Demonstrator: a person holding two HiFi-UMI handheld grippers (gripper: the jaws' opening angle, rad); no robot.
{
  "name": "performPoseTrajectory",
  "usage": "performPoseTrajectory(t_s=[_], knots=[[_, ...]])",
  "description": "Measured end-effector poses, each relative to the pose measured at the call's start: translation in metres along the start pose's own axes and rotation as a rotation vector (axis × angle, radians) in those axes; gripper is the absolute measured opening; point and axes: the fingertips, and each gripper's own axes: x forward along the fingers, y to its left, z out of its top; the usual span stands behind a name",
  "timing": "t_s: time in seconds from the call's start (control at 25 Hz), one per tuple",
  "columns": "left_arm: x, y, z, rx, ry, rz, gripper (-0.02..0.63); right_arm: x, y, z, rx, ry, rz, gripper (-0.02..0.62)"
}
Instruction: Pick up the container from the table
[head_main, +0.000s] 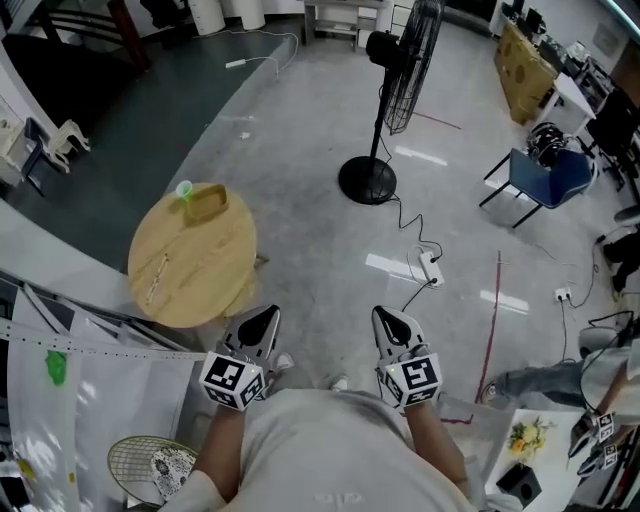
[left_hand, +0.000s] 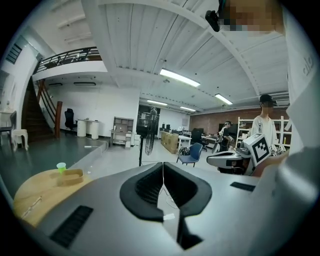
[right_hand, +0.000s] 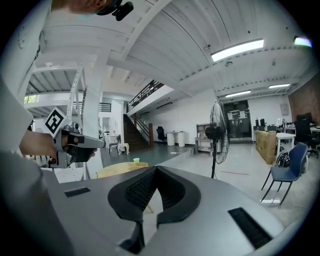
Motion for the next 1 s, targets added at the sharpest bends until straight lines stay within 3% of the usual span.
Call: performPoseTrajectory(t_s=[0.28,0.48,0.8,1.0], knots=[[0.022,0.055,0.006,0.008,0.000,0.057,0.017,0.064,-0.013,0.007,-0.022,0.032,0.015,0.023],[0.043,0.120,0.006,-0.020,-0.006,0.108,0.017,0.134,-0.014,0.020,-0.048,0.055,0.050,0.023],[0.046,0.269,0.014,-0.102,-0.016,0.212,0.017,0.295,0.031,0.071,-0.163,0.112,0.181,0.024],[0.019,0.333,0.019,-0.151,-0.012,0.328,0.017,0.374,0.064,0.092,-0.196,0.154,0.293,0.025]])
